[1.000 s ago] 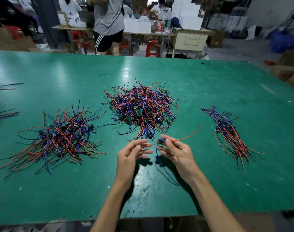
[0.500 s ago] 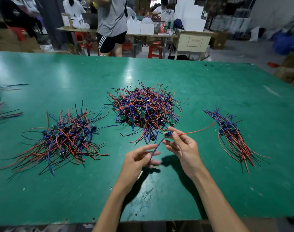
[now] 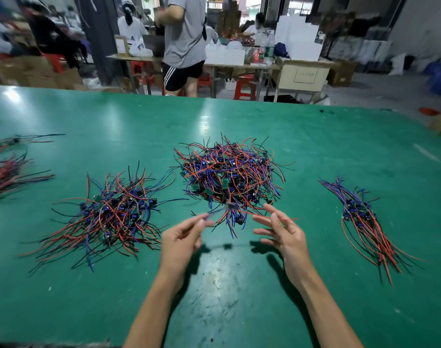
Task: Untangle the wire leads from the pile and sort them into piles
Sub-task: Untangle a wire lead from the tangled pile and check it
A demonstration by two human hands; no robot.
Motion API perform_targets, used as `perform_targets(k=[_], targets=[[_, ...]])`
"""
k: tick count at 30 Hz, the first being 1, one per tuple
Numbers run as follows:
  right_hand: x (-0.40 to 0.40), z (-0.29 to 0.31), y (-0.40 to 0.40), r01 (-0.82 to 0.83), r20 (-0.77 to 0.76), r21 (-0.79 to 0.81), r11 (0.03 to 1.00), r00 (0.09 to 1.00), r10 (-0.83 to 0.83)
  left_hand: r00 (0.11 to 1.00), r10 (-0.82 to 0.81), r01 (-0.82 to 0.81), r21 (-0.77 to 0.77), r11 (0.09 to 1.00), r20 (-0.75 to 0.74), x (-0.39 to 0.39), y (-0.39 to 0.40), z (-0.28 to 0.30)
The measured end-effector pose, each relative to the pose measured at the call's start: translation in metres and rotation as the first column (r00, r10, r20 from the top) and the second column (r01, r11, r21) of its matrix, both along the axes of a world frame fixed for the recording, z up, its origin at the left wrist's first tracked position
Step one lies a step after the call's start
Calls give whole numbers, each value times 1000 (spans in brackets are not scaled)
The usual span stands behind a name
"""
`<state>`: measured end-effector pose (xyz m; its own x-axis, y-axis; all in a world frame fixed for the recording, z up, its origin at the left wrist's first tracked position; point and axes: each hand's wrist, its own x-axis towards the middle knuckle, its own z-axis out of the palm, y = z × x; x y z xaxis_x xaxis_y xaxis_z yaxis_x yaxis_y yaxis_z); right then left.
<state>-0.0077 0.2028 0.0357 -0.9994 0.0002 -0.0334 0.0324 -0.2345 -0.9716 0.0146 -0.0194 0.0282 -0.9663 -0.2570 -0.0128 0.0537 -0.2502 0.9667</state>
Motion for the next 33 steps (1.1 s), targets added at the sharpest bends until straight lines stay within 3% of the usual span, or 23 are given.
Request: perform_targets(k=[3, 6, 8, 11, 14, 16, 19, 21, 24, 27, 29, 31, 33], targets=[[2, -8, 0, 0, -24, 63, 998, 1000, 1, 974, 220, -217, 48, 975, -56, -13, -42, 12], [3, -18, -1, -27, -69, 185, 982, 997, 41, 880, 469, -463, 78, 883, -81, -21, -81, 18], [4, -23, -2, -47, -74, 250, 967, 995, 67, 796, 599, -604, -36, 797, -92, -17, -98, 13], [0, -33, -5, 40, -87, 390, 920, 996, -7, 705, 686, -685, -420, 596, -176, 0, -99, -5], [-12, -32, -15, 203, -97, 607, 768, 979, -182, 707, 659, -578, -746, 329, -257, 7, -85, -18], [-18, -28, -27, 228, -117, 752, 619, 970, -215, 733, 617, -523, -818, 240, -287, 7, -78, -19], [-19, -23, -43, 229, -167, 893, 387, 968, -188, 774, 434, -564, -814, 138, -461, 9, -67, -19], [-19, -25, -47, 252, -201, 905, 342, 963, -179, 803, 253, -585, -794, 163, -540, 11, -55, -18], [-16, -29, -45, 263, -212, 900, 349, 961, -178, 878, 61, -470, -829, 302, -475, 10, -26, -17], [-14, -28, -45, 305, -279, 884, 353, 952, -124, 958, 21, -273, -886, 374, -287, 3, 11, -16], [-15, -27, -45, 300, -300, 915, 269, 953, -43, 980, 7, -185, -901, 391, -198, -2, 31, -15], [-16, -26, -45, 276, -280, 941, 194, 960, -9, 986, -27, -141, -918, 372, -162, -4, 43, -15], [-15, -28, -44, 274, -276, 935, 226, 961, -23, 986, -40, -137, -922, 363, -162, -3, 45, -15]])
